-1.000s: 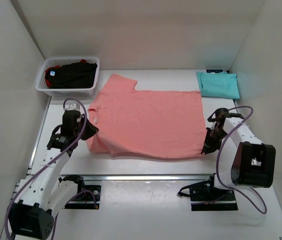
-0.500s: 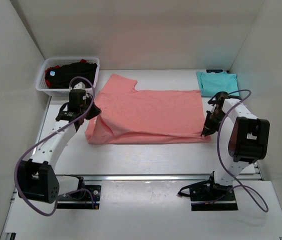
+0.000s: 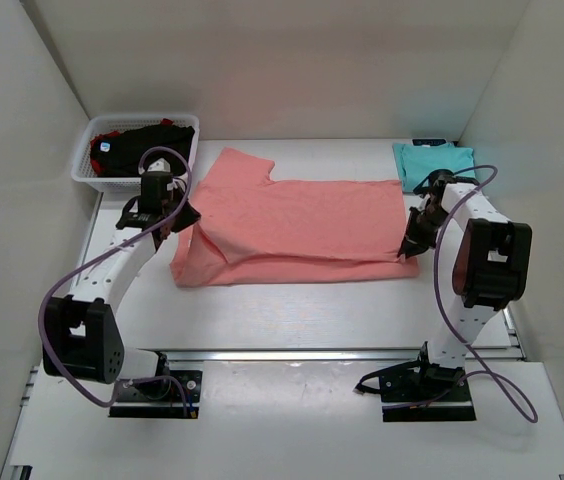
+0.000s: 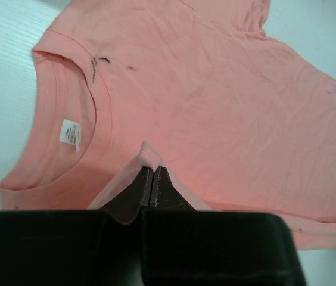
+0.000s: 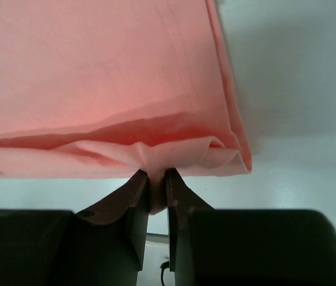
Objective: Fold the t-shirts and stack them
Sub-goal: Fold the flattened tshirt in 1/3 of the way
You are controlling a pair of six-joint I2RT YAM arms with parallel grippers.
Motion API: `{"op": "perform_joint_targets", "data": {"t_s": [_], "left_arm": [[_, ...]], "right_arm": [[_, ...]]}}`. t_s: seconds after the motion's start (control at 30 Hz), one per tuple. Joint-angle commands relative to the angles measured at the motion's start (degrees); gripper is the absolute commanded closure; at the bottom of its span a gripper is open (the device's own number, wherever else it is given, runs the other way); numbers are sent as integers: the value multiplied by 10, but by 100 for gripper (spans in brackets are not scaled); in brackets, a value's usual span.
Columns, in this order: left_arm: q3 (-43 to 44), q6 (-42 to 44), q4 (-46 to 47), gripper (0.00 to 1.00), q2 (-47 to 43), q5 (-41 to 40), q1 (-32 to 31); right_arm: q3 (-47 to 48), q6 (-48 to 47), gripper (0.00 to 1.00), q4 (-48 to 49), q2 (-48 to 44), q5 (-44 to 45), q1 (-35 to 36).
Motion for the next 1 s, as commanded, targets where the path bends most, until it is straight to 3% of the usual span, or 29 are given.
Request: {"op": "perform_joint_targets", "data": {"t_s": [0.0,0.03,0.1,0.13,0.17,0.27,0.33,0.5,0.73,0.97], "left_arm": [[34,-2,28,98,5,-18,14],[34,-6,37,97,11,-17,14],[49,-14,48,83,22,-13,19],[55,-13,59,66,32,-9,18],[58,-21,62,60,40,-7,18],[69,-35,90,58,52,4,24],[73,-42,95,47,53,14,28],[47,-29,80,46,23,8,31],[-77,4,5,46,-45,-49,17],[-130,54,18,47,-12,-106,-33]], "right_arm": [[36,8,86,26,-16,-25,-10],[38,18,83,37,-24,-29,-15],[39,35,77,56,-33,-45,-22],[44,39,69,54,-28,-43,-23],[50,45,61,51,-27,-30,-22],[37,40,56,41,-31,7,-15],[29,42,56,38,-43,26,-15],[-4,21,57,48,-63,52,-1],[-55,5,57,88,-67,94,47],[-67,2,58,112,-78,118,101]]}}
